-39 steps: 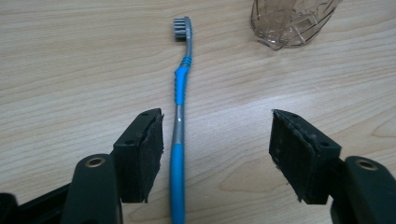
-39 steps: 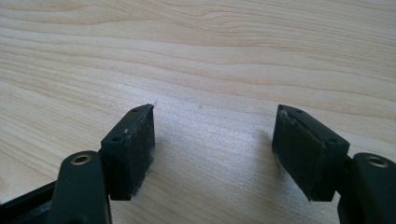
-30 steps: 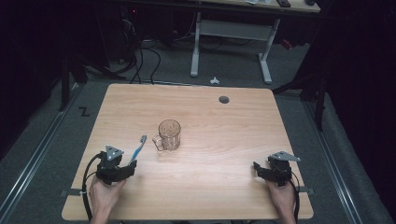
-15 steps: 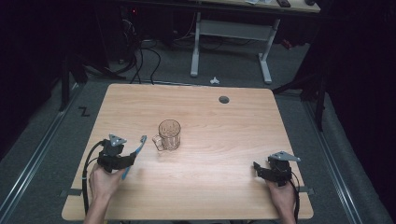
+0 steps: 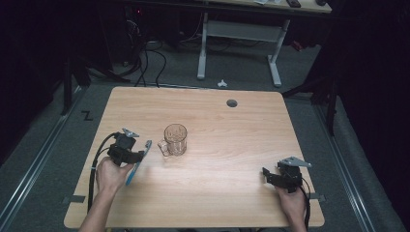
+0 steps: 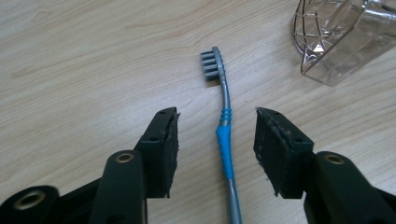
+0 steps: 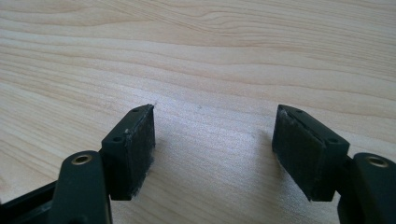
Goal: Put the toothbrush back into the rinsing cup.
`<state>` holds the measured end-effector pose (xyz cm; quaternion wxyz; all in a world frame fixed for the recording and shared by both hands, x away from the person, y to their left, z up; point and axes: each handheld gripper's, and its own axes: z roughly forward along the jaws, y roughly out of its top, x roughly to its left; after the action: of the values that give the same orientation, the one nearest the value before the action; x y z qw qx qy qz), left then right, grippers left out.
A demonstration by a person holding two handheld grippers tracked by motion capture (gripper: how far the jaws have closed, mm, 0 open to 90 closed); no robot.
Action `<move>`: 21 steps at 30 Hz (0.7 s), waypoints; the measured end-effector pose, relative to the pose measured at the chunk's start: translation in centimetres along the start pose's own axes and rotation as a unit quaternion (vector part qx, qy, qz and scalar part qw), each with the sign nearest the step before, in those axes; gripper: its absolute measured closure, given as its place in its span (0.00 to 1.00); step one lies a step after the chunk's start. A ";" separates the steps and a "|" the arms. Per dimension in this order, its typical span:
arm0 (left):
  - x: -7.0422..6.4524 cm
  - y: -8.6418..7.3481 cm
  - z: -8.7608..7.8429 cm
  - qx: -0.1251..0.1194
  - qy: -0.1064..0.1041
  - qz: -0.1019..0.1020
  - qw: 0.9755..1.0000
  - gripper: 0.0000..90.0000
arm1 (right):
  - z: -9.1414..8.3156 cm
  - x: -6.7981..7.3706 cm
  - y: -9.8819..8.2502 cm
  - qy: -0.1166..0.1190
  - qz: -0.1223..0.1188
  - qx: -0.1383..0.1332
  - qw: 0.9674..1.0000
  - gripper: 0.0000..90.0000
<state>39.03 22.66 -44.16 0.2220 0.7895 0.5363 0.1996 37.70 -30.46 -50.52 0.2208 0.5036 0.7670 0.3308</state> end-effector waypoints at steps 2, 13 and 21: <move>-0.1 0.4 0.2 0.012 0.001 0.009 1.000 0.58 | 0.0 0.0 0.0 0.001 0.001 0.000 1.000 0.33; 0.3 1.2 1.5 0.039 -0.006 -0.007 0.999 0.54 | 0.0 0.0 0.0 0.002 0.001 -0.001 1.000 0.33; 0.7 1.3 2.4 0.060 -0.008 -0.014 0.998 0.54 | 0.0 0.0 0.0 0.002 0.001 0.000 1.000 0.33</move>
<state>41.54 22.52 -45.34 0.1813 0.7952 0.5568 0.1575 37.68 -30.49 -50.52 0.2193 0.5034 0.7669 0.3322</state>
